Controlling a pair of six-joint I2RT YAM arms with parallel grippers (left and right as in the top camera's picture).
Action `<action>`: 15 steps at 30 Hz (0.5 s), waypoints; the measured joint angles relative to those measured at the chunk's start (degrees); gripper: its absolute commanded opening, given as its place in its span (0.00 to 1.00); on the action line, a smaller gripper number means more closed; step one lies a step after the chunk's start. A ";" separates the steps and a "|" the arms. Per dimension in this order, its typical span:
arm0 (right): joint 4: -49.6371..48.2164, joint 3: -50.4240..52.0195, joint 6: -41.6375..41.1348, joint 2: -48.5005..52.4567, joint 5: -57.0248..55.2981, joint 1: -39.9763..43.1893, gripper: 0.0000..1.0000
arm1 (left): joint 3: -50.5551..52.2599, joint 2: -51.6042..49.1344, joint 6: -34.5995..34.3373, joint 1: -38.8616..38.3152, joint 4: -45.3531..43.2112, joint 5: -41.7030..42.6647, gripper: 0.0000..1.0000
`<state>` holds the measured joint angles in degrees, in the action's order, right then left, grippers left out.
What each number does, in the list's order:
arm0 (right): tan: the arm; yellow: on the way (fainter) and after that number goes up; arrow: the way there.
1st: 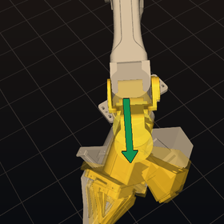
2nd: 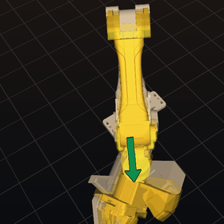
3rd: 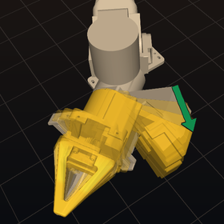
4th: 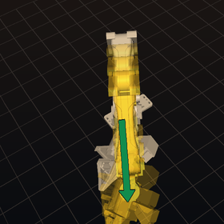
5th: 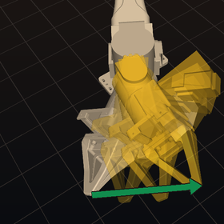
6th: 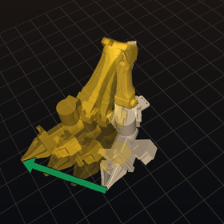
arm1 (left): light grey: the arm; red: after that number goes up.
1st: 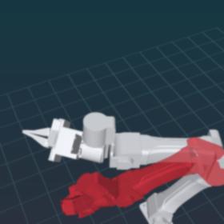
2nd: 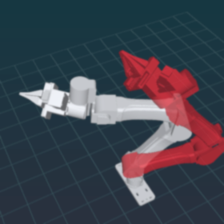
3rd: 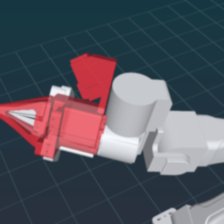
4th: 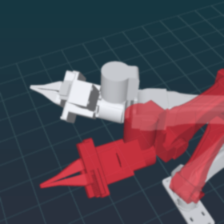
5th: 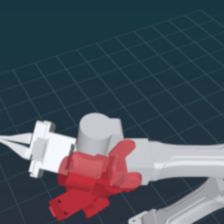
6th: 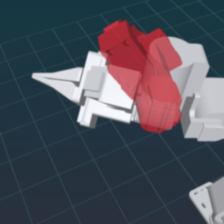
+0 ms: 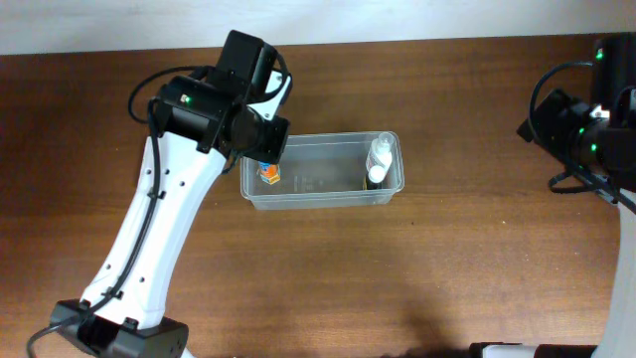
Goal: Pack container
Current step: 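Carry the tube into the container's left end beside the jar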
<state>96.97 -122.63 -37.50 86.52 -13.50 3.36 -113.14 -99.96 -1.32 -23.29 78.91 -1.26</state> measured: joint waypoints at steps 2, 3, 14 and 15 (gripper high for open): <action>0.00 0.00 0.00 -0.02 0.00 0.00 0.98 | 0.09 0.00 0.00 0.00 -0.02 -0.02 0.20; 0.00 0.00 0.00 0.00 0.00 0.00 0.98 | 0.31 0.00 0.00 0.00 -0.09 -0.02 0.19; 0.00 0.00 0.02 0.00 0.00 0.00 0.98 | 11.56 -0.44 -1.73 0.00 -7.87 -0.07 0.20; 0.00 0.00 0.02 0.00 0.00 0.00 0.98 | 12.48 -0.52 -1.79 0.00 -8.46 -0.07 0.20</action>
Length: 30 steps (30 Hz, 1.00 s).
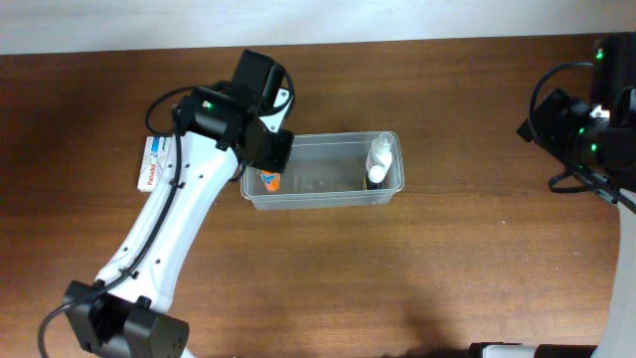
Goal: Pack container
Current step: 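Carry the tube into the container's left end beside the jar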
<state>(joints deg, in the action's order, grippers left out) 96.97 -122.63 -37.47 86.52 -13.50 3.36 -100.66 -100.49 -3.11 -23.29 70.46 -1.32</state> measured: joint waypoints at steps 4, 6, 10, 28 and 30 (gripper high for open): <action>0.00 0.00 -0.02 0.00 0.00 0.00 0.98 | 4.42 -0.07 -0.63 0.07 -3.43 -0.57 0.20; 0.00 0.00 -0.02 0.00 0.00 0.00 0.98 | 6.27 -0.07 -0.98 0.11 -5.01 -0.68 0.20; 0.00 0.00 -0.02 0.00 0.00 0.00 0.98 | 9.90 -0.13 -1.03 0.35 -8.79 -0.98 0.20; 0.00 0.00 0.00 0.00 0.00 0.00 0.99 | 22.84 -0.11 -2.12 4.26 -25.14 -1.31 0.21; 0.00 0.00 -0.02 0.00 0.00 0.00 0.98 | 23.26 -0.11 -2.12 4.24 -26.60 -1.31 0.21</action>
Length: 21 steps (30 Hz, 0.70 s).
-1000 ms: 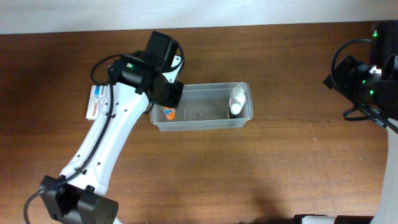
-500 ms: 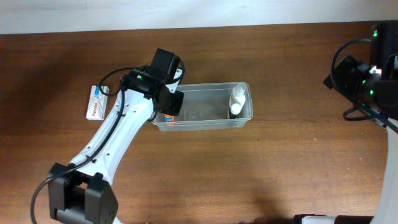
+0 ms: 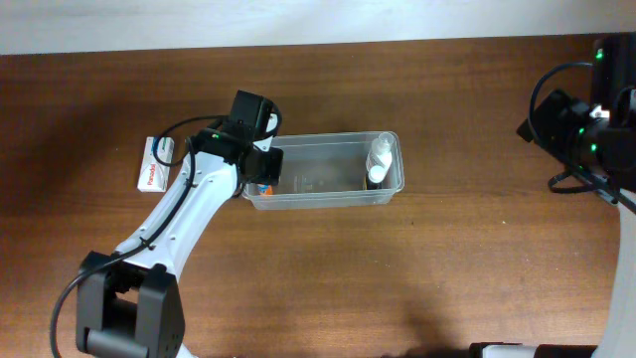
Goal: Pack container
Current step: 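Carry the tube into the container's left end beside the jar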
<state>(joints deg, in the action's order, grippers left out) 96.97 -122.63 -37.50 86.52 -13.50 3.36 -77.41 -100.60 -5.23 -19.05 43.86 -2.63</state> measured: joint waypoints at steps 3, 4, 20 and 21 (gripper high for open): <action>0.00 0.00 0.02 0.00 0.00 0.00 0.98 | 0.46 0.00 0.00 0.00 -1.05 0.00 0.20; 0.00 0.00 -0.02 0.00 0.00 0.00 0.98 | 0.55 0.00 0.00 0.02 -1.27 0.00 0.21; 0.00 0.00 0.04 0.00 0.00 0.00 0.98 | 2.10 -0.22 -0.42 0.00 -1.42 -0.20 0.57; 0.00 0.00 0.02 0.00 0.00 0.00 0.98 | 2.10 -0.22 -0.42 0.00 -1.40 -0.22 0.57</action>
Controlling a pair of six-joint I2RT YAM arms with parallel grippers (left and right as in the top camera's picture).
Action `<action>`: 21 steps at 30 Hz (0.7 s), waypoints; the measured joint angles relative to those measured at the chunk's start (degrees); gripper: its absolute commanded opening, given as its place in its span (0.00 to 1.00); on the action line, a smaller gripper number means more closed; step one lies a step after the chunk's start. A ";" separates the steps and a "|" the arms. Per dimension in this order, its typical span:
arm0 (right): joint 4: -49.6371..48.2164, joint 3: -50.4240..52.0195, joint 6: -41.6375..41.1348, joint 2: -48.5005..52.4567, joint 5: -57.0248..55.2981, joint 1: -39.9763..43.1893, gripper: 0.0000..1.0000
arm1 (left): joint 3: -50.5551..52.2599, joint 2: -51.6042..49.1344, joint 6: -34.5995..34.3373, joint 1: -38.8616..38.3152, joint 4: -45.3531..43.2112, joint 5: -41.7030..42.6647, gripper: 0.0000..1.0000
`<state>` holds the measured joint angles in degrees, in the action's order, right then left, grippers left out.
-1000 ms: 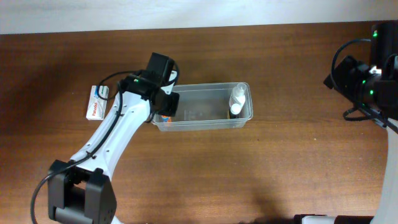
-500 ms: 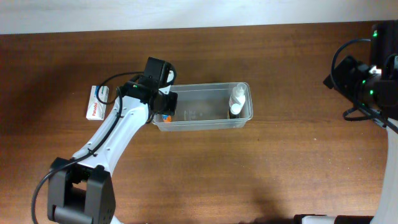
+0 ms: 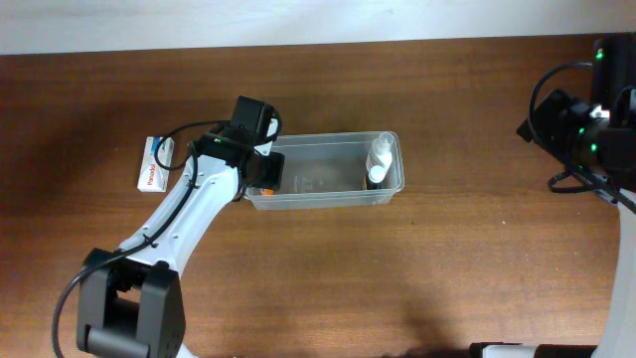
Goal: Pack container
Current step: 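Carry the tube into the container's left end beside the jar, then open the left gripper and withdraw it to the left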
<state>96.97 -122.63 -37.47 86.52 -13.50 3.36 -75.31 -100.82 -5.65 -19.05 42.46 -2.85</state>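
A clear plastic container [image 3: 328, 191] lies in the middle of the table. A white bottle [image 3: 378, 159] lies at its right end. My left gripper [image 3: 264, 179] reaches down into its left end, and the wrist hides the fingers. A sliver of an orange item [image 3: 266, 187] shows just under the wrist, inside the container. Whether the fingers hold it cannot be seen. The right arm [image 3: 586, 129] stays folded at the right edge, far from the container, and its fingers cannot be made out.
A flat white box with red print [image 3: 152, 167] lies on the table left of the container, beside my left forearm. Cables hang around both arms. The wall edge runs along the back.
My left wrist has shifted very slightly at the container's left end. Less of the orange item shows beneath it. The bottle, the box and the right arm are unchanged.
First my left gripper was high over the container's left end, with the orange item showing below it. Then the arm stood lower, uncovering the white box on the left. After that the wrist sat down at the container's left end, where it still is.
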 measured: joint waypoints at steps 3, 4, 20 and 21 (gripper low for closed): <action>0.00 0.00 -0.02 0.00 0.00 0.00 0.98 | 0.00 0.00 0.00 0.00 0.07 0.00 0.57; 0.00 0.00 0.02 0.00 0.00 0.00 0.98 | 0.00 0.00 0.00 0.00 0.11 0.00 0.57; 0.00 0.00 -0.04 0.00 0.00 0.00 0.98 | -6.27 0.04 0.04 0.00 4.59 0.04 0.66; 0.00 0.00 0.00 0.00 0.00 0.00 0.98 | -7.41 0.13 0.02 0.00 5.11 0.07 0.66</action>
<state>96.97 -122.63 -37.47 86.52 -13.50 3.36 -82.72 -100.68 -5.63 -19.05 47.57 -2.79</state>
